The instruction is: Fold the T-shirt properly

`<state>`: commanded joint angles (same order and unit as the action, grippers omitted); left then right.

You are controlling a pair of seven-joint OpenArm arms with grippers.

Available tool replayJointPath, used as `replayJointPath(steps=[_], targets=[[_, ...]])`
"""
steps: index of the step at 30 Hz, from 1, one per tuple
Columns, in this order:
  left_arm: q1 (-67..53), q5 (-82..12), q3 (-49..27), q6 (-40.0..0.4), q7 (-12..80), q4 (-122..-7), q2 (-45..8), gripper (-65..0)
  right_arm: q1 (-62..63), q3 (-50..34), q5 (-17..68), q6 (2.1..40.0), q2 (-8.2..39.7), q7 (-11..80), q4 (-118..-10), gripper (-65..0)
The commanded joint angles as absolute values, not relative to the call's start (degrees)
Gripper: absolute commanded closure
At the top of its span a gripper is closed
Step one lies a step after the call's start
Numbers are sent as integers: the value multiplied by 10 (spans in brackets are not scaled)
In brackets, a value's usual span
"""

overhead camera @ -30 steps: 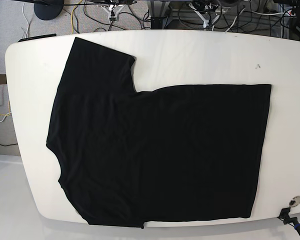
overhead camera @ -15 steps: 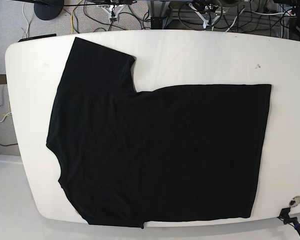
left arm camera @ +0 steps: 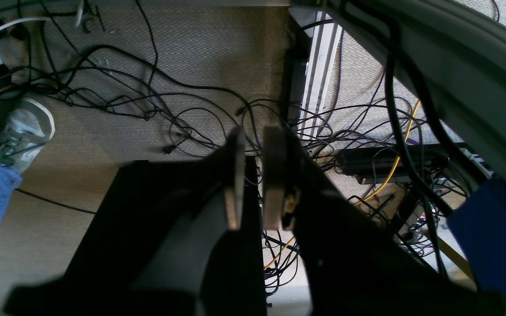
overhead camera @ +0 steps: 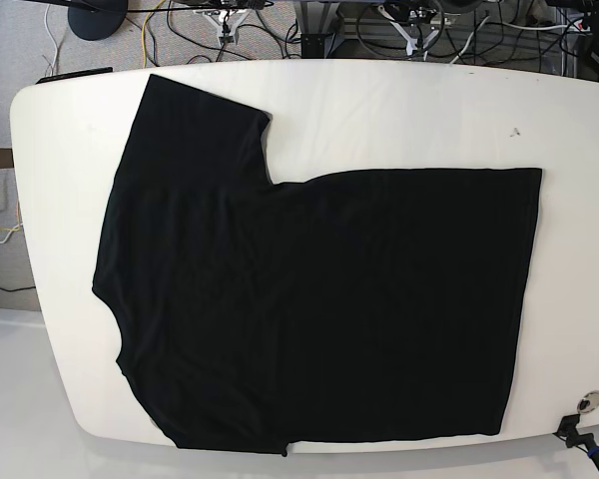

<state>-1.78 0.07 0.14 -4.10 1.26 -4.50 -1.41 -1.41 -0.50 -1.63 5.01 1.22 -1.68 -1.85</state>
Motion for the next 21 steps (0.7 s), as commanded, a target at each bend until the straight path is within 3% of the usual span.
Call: replayJointPath(steps=[21], targets=[[-18,4,1,-43,10,-50,-19,-53,-14,-4,-18,52,12,-17,-22,-13]])
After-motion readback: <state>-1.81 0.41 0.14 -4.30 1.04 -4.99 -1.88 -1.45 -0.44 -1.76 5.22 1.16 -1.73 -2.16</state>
